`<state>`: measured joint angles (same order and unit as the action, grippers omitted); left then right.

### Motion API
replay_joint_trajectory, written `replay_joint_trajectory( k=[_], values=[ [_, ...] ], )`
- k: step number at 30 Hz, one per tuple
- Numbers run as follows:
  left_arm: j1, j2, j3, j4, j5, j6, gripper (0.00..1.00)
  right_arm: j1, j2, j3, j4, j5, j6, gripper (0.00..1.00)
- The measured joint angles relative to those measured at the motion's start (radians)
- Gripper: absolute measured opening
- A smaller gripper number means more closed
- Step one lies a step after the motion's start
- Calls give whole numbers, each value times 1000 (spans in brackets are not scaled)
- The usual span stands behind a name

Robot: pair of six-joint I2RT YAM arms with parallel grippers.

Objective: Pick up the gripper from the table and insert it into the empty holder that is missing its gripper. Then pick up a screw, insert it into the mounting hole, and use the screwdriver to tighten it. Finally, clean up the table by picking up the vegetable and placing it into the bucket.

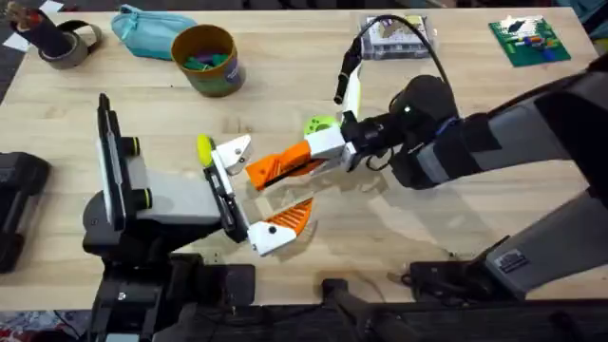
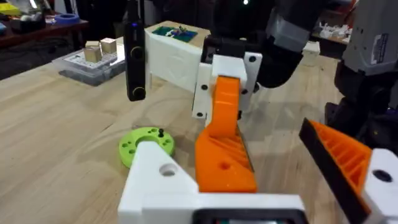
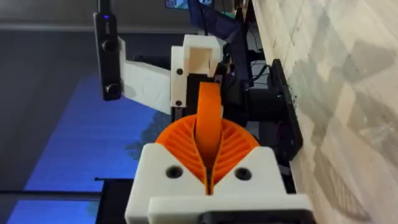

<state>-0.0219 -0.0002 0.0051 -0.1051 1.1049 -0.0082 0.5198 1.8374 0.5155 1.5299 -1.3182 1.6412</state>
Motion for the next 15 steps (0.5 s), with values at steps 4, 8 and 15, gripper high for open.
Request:
replay_joint_trajectory(
  k=[4,8,15],
  values=[
    [0,0,0,0,1,0,986,0,0,11,0,-1,10,16],
    [0,0,0,0,1,0,986,0,0,26,0,-6,12,17],
    [0,0,0,0,1,0,986,0,0,47,0,-7,23,17]
  ],
)
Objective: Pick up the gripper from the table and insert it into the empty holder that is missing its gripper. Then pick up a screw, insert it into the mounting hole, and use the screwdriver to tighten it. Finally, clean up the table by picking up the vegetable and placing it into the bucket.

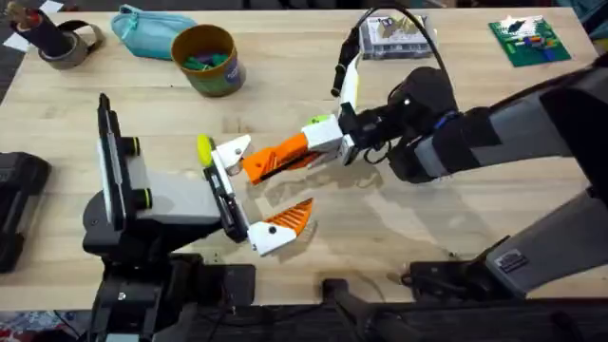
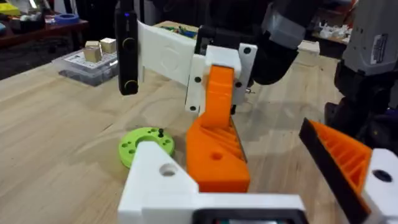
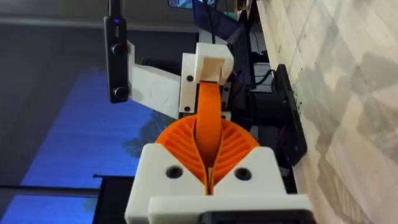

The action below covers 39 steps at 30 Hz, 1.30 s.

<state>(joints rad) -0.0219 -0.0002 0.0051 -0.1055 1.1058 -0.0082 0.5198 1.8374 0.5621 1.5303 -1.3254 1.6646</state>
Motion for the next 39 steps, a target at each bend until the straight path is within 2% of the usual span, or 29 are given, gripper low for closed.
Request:
replay_joint_trajectory(
  k=[39],
  values=[
    [0,0,0,0,0,0,986,0,0,10,-2,9,25,16]
  ],
)
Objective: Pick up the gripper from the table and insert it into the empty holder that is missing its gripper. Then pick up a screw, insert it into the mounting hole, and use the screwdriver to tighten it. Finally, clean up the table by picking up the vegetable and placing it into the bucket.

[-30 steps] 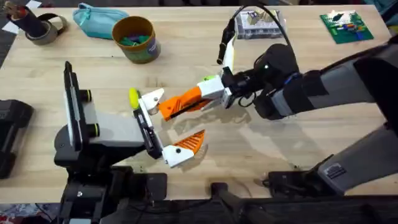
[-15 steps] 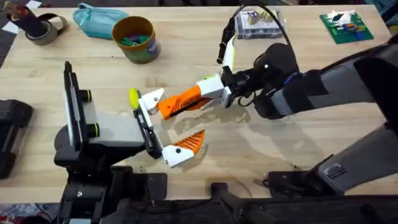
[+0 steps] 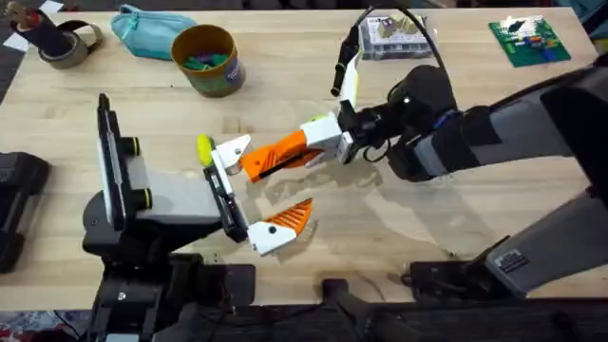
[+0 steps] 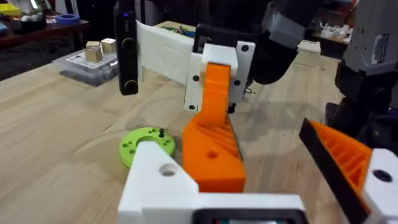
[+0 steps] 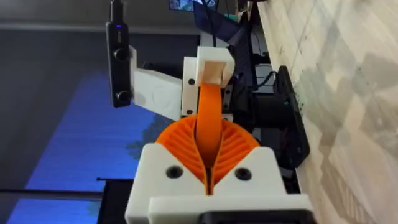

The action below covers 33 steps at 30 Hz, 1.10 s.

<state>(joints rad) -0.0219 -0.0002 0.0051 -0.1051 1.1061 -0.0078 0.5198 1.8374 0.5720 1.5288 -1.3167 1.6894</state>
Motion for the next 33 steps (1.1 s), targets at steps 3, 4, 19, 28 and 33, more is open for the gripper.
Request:
replay_joint_trajectory(
  k=[3,4,19,28,33],
  values=[
    [0,0,0,0,-1,0,986,0,0,0,0,4,-3,17],
    [0,0,0,0,0,0,986,0,0,0,0,6,-4,17],
    [0,0,0,0,-1,0,986,0,0,0,-2,17,-12,17],
    [0,0,0,0,-3,1,986,0,0,0,-9,48,-22,17],
    [0,0,0,0,-3,1,986,1,0,0,-11,54,-24,17]
  ],
)
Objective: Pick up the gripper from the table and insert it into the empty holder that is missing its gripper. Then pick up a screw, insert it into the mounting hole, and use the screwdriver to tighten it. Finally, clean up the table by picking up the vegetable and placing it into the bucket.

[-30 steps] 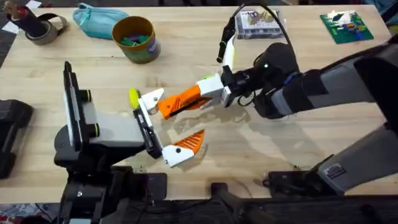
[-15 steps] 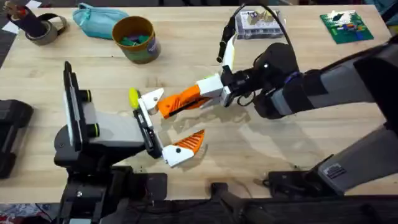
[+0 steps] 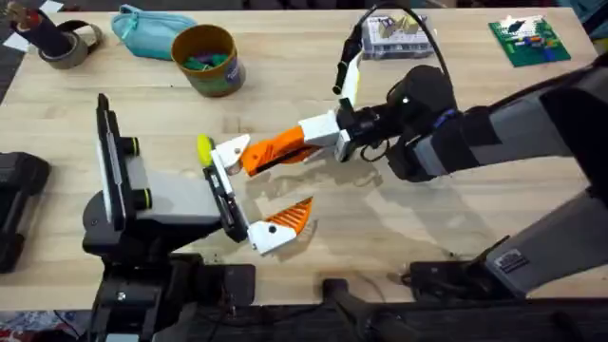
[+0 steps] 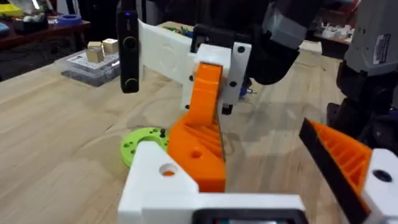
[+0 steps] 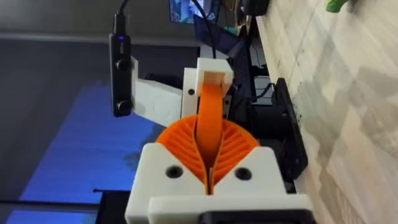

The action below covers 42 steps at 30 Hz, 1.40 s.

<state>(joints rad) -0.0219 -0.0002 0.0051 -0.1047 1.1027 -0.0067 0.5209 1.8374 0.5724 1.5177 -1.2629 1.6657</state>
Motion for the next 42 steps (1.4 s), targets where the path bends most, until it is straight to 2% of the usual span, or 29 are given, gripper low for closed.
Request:
replay_joint_trajectory(
  k=[13,42],
  values=[
    [0,0,0,-1,0,-9,986,70,-1,15,-106,96,-111,17],
    [0,0,0,-1,0,-12,987,62,-3,48,-169,107,-171,16]
  ],
)
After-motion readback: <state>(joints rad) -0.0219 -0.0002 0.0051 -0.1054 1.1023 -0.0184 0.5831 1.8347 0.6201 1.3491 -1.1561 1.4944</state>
